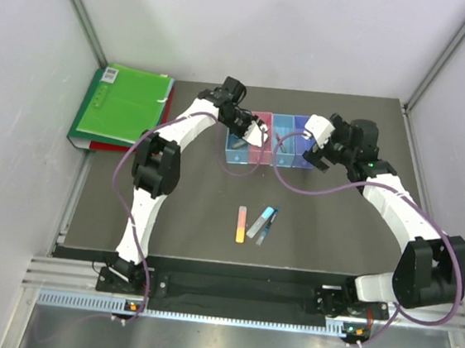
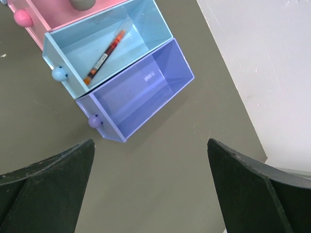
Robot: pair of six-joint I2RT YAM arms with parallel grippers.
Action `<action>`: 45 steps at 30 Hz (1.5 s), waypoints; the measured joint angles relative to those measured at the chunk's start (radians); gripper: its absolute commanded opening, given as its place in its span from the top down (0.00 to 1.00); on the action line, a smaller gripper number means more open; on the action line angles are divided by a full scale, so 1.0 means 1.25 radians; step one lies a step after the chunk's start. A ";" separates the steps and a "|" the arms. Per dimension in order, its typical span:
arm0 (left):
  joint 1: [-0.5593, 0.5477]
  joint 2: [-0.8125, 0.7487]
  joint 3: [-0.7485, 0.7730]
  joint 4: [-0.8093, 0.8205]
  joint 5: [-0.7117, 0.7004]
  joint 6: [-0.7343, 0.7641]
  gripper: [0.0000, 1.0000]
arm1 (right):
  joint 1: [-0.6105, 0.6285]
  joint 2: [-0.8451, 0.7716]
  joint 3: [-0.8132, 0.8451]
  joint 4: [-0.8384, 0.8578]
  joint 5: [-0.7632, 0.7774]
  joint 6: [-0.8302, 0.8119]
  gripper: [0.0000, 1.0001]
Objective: Sort the stationery into containers
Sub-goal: Place the stationery in the storage box.
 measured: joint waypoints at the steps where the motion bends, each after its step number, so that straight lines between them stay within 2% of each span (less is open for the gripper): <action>1: -0.002 0.003 0.001 0.000 0.000 0.003 0.95 | 0.000 -0.002 -0.004 0.002 0.001 0.002 0.00; 7: -0.014 0.027 0.004 -0.003 0.004 0.020 0.92 | 0.000 -0.009 -0.016 0.005 0.005 0.004 0.01; 11: -0.017 0.027 0.005 -0.006 0.002 0.030 0.84 | 0.000 -0.010 -0.021 0.009 0.006 0.005 0.00; 12: -0.017 0.027 0.006 -0.007 0.002 0.033 0.75 | 0.000 -0.011 -0.023 0.010 0.006 0.007 0.00; 17: -0.017 0.027 0.006 -0.009 0.002 0.040 0.59 | 0.000 -0.013 -0.025 0.018 0.007 0.010 0.00; 18: -0.017 0.027 0.006 -0.009 0.002 0.041 0.49 | 0.000 -0.013 -0.025 0.021 0.008 0.010 0.00; 22: -0.019 0.028 0.011 0.000 0.007 0.042 0.38 | 0.000 -0.013 -0.025 0.026 0.009 0.010 0.00; 27: -0.027 0.028 0.011 0.005 0.011 0.038 0.36 | 0.000 -0.013 -0.025 0.028 0.009 0.010 0.00; 45: -0.031 0.027 0.002 0.016 -0.002 0.040 0.37 | -0.001 -0.013 -0.030 0.038 0.009 0.010 0.00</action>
